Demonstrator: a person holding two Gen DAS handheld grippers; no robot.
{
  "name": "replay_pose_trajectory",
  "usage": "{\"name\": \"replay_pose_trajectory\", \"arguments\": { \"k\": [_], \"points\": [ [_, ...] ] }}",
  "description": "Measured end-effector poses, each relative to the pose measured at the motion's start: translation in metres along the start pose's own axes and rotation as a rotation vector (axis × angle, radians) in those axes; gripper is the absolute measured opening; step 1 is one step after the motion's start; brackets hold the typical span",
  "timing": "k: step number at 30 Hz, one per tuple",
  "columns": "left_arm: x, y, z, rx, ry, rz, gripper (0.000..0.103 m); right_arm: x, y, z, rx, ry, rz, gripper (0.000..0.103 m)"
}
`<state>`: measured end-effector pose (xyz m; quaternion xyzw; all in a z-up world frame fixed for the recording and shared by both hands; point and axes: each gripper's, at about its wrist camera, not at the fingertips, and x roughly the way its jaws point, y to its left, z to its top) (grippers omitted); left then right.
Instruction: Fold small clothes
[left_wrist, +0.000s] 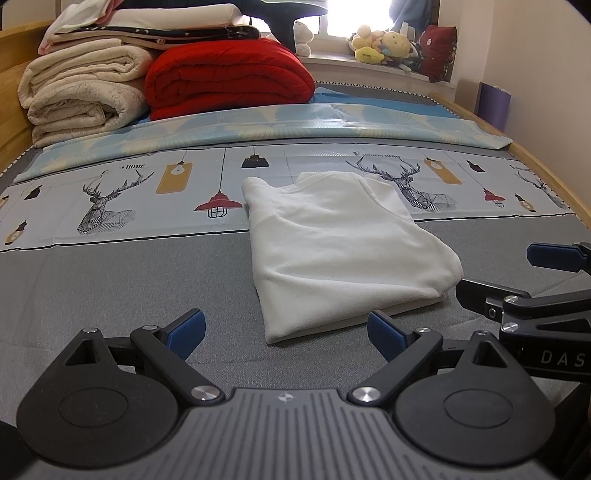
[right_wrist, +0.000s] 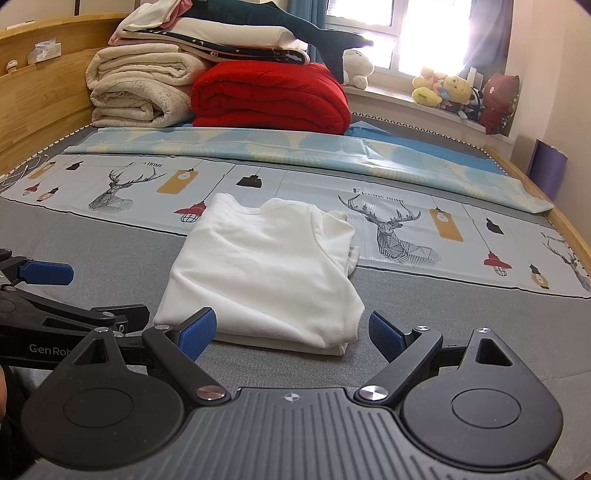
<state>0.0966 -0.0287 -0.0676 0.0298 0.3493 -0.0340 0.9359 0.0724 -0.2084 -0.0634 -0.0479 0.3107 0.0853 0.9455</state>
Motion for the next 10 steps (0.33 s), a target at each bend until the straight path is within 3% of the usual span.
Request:
{"name": "replay_pose_trajectory", "arguments": {
  "k": [10],
  "points": [
    [0.0012, 0.0012, 0.0037, 0.007, -0.006, -0.005, 0.097, 0.0000, -0.0006, 0.0000, 0.000, 0.000, 0.001, 0.090]
  ]
}}
